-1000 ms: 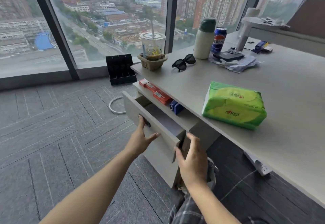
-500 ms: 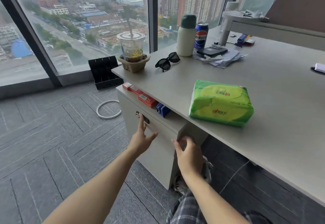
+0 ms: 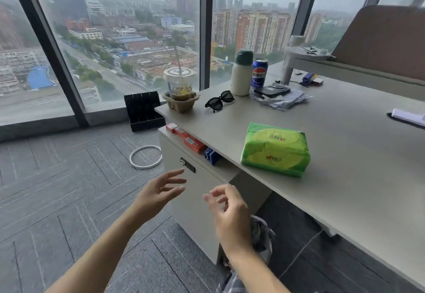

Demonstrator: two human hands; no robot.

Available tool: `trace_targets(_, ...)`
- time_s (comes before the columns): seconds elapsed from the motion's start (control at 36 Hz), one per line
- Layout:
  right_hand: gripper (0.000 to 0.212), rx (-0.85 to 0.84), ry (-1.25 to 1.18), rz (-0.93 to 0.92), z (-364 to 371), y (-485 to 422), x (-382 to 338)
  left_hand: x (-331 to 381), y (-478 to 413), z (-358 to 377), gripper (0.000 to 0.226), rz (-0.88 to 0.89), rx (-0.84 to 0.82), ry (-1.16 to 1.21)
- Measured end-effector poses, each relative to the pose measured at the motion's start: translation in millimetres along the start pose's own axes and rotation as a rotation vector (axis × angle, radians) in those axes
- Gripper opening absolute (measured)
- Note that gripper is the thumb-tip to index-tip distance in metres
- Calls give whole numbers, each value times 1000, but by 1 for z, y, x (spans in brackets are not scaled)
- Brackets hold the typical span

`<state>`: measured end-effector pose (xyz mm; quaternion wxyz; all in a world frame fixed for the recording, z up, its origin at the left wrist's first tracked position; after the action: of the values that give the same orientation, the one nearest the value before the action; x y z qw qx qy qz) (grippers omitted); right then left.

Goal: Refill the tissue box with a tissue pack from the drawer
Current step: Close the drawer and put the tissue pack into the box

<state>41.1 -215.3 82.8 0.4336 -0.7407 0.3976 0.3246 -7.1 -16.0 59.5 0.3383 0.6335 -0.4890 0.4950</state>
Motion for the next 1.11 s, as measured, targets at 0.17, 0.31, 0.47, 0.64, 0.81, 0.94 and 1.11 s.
trace_targets(0.17,15,-11,-121,-206,-45,-31,-89,108,-13,3,41,242,34,-18)
trace_targets(0.31,22,11,21,-314,-108,-71,-112,170,-50,42,65,362,-90,-112)
trace_targets(0.47,64,-144,339,-111,-161,-117,-54,172,-101,105,124,256,-292,-348)
trace_targets(0.64,93,-387,399,103,-168,-137,7,157,-117,138,119,94,-448,-166)
trace_targets(0.81,92,-453,273,131,-163,-142,20,152,-126,141,101,81,-497,-232)
trace_targets(0.94,89,-378,279,73,-198,-148,6,186,-128,153,93,140,-508,-164)
trace_targets(1.11,88,-203,317,7,-291,-142,-27,269,-130,202,92,307,-574,-130)
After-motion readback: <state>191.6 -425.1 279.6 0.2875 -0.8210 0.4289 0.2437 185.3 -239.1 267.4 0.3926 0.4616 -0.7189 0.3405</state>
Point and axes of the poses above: each hand's wrist, its own y-axis away from the middle knuckle, its own z-axis out of the palm, x = y × z, the point moved 8 cm from there along -y, towards the middle knuckle, and after that the axes turned 3 degrees about z, right-handed, at the moved point
